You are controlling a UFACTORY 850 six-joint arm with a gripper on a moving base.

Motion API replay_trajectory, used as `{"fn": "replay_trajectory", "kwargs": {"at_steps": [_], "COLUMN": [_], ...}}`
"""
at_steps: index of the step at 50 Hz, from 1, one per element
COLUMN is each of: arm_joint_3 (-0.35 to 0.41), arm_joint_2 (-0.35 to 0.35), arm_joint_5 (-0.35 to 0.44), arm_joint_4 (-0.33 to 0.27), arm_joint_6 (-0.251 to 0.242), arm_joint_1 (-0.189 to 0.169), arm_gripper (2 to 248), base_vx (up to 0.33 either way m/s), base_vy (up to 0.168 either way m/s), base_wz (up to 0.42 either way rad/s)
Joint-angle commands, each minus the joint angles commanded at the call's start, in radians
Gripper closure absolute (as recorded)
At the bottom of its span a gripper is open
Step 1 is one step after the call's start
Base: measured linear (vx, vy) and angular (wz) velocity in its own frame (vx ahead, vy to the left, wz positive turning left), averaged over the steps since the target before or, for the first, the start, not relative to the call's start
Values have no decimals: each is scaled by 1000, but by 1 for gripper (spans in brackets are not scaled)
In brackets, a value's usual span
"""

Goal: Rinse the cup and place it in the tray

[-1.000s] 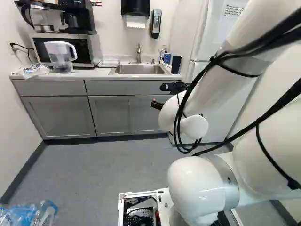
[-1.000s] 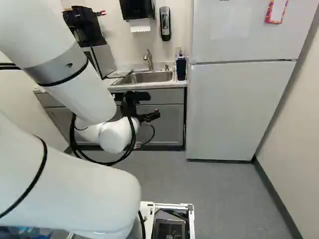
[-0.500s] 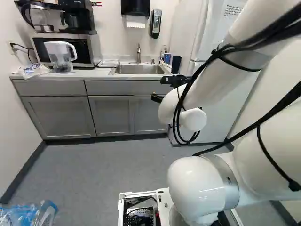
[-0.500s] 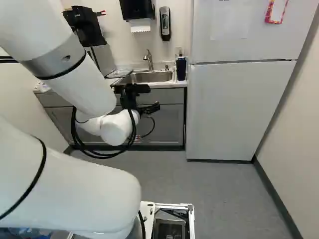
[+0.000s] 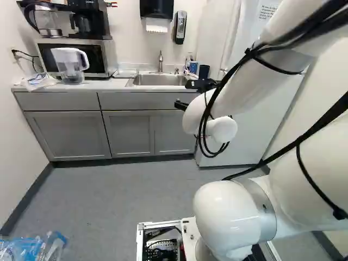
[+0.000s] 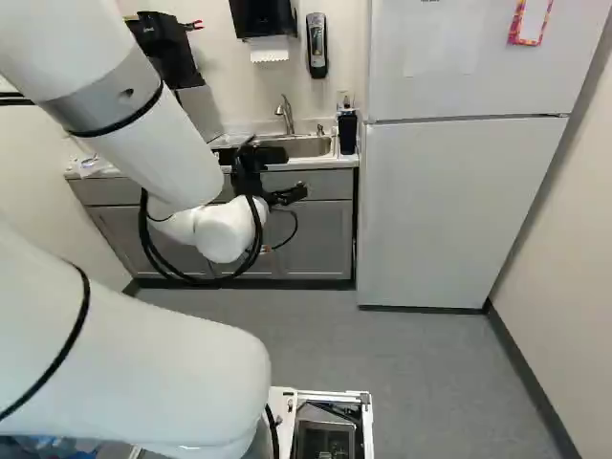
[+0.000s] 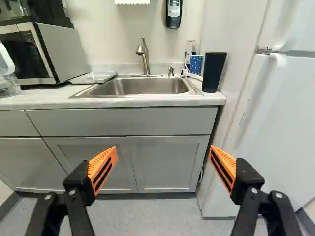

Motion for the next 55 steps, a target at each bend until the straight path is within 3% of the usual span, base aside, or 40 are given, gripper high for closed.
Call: {"fn": "replay_trajectory", "kwargs": {"at_steps": [55], "arm_joint_3": [-157], "arm_joint_2": [-34], "arm_joint_5": [-88], "arm_joint_4": [0], "arm_joint_6": [0], "arm_joint_1": [0], "arm_gripper": [3], "base_vx": [0], "base_vy": [0], "base_wz": [0]}}
